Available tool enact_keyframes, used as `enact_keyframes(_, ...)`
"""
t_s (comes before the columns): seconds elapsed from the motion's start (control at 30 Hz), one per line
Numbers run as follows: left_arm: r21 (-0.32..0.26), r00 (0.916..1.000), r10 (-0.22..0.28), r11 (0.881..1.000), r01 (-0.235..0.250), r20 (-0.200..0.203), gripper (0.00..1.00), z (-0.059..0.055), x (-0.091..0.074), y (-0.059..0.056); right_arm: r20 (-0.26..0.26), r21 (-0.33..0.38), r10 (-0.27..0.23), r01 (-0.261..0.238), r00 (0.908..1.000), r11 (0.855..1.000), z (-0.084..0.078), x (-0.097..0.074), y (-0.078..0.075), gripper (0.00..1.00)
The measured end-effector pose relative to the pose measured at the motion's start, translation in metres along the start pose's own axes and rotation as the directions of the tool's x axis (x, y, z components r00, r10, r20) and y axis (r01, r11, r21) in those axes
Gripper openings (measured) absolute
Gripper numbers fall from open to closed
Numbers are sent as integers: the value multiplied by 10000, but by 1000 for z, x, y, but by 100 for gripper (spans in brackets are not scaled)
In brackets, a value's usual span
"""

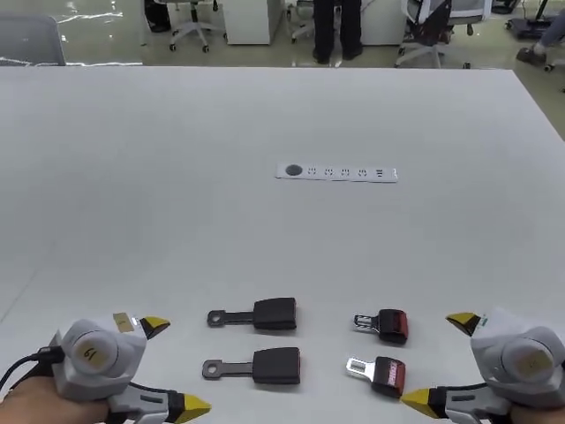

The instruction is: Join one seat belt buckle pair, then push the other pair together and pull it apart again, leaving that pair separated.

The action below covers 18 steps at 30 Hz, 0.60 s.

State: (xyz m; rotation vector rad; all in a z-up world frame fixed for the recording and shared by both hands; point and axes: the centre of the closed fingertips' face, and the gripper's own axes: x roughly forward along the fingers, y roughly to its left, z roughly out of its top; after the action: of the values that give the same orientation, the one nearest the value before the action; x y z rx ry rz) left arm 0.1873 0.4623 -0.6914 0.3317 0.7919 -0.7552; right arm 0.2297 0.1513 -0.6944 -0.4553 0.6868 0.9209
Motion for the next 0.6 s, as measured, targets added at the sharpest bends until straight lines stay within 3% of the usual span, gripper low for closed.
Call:
enact_keyframes(0.1, 71, 10000, -83, 9999, 83, -21, 84, 6, 5, -2, -9, -83, 97, -97, 10000, 9999, 1, 0, 3, 82)
enact_keyframes(0.57, 816, 9967, -764, 9936, 784, -275, 72, 12, 27, -10, -233, -651, 635, -649, 9977, 9958, -2, 8, 15, 71)
enact_keyframes(0.6, 922, 9962, -815, 9922, 839, -295, 72, 17, 28, -12, -270, -690, 703, -720, 9972, 9950, -2, 8, 15, 70)
